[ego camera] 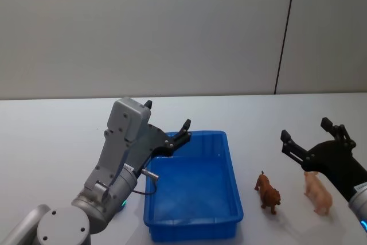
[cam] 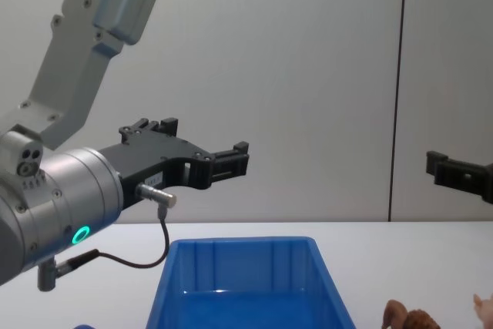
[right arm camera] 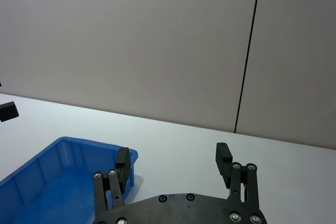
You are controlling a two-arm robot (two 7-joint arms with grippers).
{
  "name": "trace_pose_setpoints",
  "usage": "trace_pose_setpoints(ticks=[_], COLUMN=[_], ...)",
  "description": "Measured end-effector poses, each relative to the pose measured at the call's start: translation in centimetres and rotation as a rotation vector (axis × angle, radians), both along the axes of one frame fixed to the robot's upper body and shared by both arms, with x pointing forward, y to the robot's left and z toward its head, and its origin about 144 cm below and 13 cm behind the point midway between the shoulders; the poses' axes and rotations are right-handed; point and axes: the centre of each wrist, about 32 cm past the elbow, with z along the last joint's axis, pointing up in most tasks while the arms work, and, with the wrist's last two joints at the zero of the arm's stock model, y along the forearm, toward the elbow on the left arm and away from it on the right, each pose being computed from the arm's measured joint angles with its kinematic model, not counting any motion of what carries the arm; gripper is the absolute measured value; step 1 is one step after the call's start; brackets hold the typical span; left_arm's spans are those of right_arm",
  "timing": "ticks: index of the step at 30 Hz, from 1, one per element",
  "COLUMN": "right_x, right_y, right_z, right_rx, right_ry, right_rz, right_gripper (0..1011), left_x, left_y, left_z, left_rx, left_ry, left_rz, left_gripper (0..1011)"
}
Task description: Pick up the two dolls from the table and place them into the box.
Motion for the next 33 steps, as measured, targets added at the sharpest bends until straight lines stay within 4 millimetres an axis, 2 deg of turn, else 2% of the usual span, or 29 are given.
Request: trace_pose_setpoints(ticks=[17,33], right_x=[-1.2,-2.5], right_y=[-1.3,-1.8], right_z=[0.3,-0.9], right_rx=[-0.011,-0.095], right_ry=[0.122,0.260], right_rz=[-0.010,-0.096], right_gripper=[1001,1001], left_x=[0.0,0.0], left_y=[0.0,0.0], left_z=[0.0,0.0], left_rx=[0.000,0.000], left_ry=[0.000,0.000], left_rz=[0.000,0.000], left_gripper=[1002,1002])
